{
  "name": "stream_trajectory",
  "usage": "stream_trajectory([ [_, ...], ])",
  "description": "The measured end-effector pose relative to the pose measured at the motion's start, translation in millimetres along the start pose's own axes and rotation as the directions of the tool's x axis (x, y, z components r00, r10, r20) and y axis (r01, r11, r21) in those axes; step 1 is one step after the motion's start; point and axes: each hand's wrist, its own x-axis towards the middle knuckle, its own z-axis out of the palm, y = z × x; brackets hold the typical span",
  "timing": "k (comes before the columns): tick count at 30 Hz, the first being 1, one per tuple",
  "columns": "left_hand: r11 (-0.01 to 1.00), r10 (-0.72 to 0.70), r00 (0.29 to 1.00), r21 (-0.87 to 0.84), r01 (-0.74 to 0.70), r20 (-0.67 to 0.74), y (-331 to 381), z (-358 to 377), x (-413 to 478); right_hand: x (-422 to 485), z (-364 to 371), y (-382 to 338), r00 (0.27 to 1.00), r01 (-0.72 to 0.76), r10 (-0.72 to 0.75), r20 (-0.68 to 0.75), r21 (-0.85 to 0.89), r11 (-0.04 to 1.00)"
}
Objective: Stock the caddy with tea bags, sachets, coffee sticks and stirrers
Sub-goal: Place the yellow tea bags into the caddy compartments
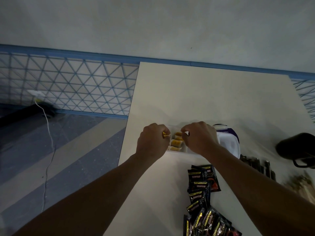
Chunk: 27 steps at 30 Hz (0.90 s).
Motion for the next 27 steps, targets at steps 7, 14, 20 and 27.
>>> stream_trajectory([
  [7, 1.000, 0.004, 0.999, -0.006, -0.004, 0.040, 1, 8, -2, 2, 3, -1, 1.000, 0.001, -0.001, 0.003, -0.010, 1.000],
  [14, 1.000, -0.007, 0.999, -0.009, 0.007, 0.042, 1, 11, -1, 3, -9, 3, 0.998, 0.004, -0.004, -0.059, 0.001, 1.000],
  [20, 1.000, -0.006, 0.999, -0.006, 0.006, 0.052, -2, 10, 0, 1, -7, 4, 0.986, 0.032, -0.023, -0.165, 0.050, 0.998],
  [27, 1.000, 0.009, 0.998, -0.018, -0.008, 0.056, -2, 7, -1, 2, -2, 9, 0.999, 0.016, -0.014, -0.050, 0.037, 0.999],
])
